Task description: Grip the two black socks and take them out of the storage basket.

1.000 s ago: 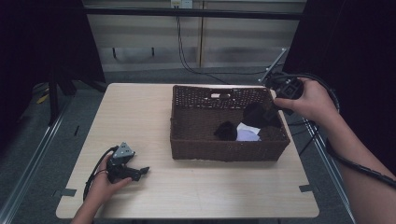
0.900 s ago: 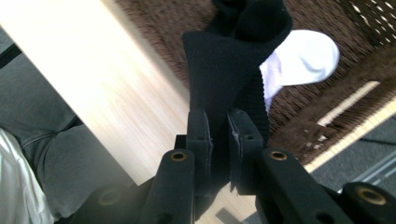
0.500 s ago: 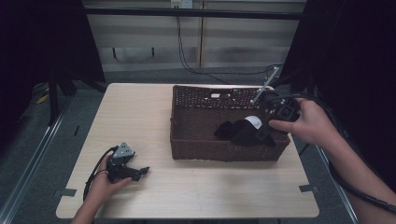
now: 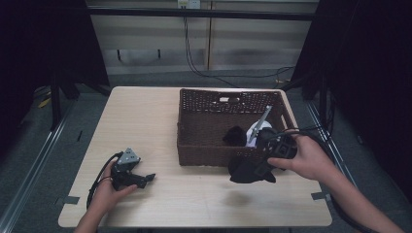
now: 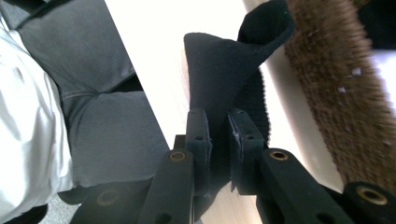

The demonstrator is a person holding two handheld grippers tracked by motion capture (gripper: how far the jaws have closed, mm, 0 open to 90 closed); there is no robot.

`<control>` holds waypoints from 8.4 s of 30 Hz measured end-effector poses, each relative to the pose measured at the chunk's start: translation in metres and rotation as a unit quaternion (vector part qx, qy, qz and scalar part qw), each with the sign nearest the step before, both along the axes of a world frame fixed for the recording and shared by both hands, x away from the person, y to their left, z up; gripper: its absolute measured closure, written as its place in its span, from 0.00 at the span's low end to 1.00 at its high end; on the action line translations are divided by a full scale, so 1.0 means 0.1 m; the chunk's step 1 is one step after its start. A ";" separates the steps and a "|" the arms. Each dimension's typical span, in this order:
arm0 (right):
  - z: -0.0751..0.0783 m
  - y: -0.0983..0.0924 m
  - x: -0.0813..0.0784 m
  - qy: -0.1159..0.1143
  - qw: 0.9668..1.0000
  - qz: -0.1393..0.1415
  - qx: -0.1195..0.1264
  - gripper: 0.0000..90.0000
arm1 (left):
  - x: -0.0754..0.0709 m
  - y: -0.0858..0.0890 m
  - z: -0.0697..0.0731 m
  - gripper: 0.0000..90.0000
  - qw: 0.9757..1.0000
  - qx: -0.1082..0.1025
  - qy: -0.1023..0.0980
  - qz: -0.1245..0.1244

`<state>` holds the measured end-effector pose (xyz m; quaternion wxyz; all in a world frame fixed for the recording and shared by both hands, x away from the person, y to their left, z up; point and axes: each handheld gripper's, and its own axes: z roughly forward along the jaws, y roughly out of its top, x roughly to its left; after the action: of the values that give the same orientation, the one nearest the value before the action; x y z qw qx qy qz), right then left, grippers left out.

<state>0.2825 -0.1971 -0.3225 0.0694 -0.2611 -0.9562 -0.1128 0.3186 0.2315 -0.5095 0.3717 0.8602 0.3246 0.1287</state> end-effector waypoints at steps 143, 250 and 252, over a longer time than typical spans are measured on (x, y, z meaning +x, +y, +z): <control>-0.17 0.00 1.59 -0.041 0.990 -0.135 -0.031 0.92 | 0.00 0.00 0.00 0.12 1.000 0.002 0.003 -0.003; -0.62 0.72 0.47 -0.016 1.000 0.019 0.003 0.89 | 0.01 0.00 0.00 0.12 1.000 0.001 0.001 -0.004; -0.65 0.74 0.47 -0.015 1.000 0.019 0.002 0.89 | 0.01 0.00 0.00 0.12 1.000 0.001 0.000 -0.005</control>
<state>0.3296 -0.1233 -0.3875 0.0579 -0.2413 -0.9616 -0.1173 0.3193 0.2316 -0.5094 0.3713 0.8622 0.3204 0.1268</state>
